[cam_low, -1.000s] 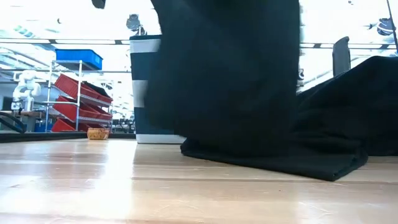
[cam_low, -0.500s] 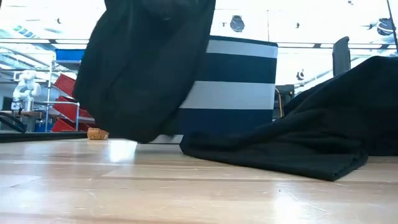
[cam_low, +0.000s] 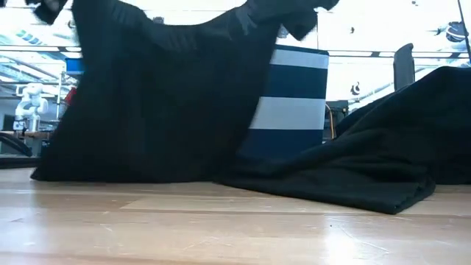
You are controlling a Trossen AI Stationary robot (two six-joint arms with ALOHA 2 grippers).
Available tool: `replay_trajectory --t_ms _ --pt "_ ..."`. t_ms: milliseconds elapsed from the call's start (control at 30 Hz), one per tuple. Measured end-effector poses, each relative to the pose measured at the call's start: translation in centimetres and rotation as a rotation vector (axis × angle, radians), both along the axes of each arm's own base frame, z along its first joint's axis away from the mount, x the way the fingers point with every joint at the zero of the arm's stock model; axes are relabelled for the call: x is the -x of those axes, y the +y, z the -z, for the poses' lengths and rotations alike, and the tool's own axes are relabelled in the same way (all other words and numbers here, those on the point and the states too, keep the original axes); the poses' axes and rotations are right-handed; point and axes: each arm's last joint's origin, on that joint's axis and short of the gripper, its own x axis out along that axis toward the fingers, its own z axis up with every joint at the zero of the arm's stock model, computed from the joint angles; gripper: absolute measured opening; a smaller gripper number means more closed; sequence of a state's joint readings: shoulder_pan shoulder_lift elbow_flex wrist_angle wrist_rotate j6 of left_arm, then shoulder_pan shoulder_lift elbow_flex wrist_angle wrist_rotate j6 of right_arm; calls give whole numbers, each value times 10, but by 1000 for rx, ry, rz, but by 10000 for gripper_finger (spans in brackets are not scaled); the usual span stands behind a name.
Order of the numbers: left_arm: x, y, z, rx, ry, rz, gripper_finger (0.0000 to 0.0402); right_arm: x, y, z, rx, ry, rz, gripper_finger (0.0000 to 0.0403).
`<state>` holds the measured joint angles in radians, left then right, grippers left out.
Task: Sort clothes
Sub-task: Fold the black underwear
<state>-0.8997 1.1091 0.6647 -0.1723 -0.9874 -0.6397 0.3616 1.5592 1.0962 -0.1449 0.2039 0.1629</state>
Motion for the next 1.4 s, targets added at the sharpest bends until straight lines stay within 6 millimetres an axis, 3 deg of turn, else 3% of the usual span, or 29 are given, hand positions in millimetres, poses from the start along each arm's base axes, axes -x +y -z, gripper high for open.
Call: replay_trajectory --t_ms 167,267,367,500,600,767,933,1033,1167,1400 --pt "-10 -41 42 159 60 52 8 22 35 28 -152 -100 -1 0" --pt "-14 -62 54 239 34 113 8 28 51 25 -176 -173 -9 0" --pt "-16 -70 60 252 11 128 8 29 53 22 -170 -207 -2 0" --pt "-16 -60 67 234 3 -14 8 16 33 25 -110 -225 93 0" --pt "-16 -46 73 240 33 -128 8 -1 9 39 -75 -201 171 0" --pt "-16 -25 83 304 122 -281 8 -29 -32 71 -50 -168 311 0" --pt "-18 -18 88 356 243 -301 8 -48 -66 106 -91 -121 446 0" --pt "-18 -18 89 382 294 -281 10 -57 -76 124 -108 -63 447 0" --pt "-17 -20 91 420 373 -244 44 -70 -77 133 -113 -27 413 0" --pt "-17 -23 90 415 453 -179 93 -85 -76 119 -39 17 370 0"
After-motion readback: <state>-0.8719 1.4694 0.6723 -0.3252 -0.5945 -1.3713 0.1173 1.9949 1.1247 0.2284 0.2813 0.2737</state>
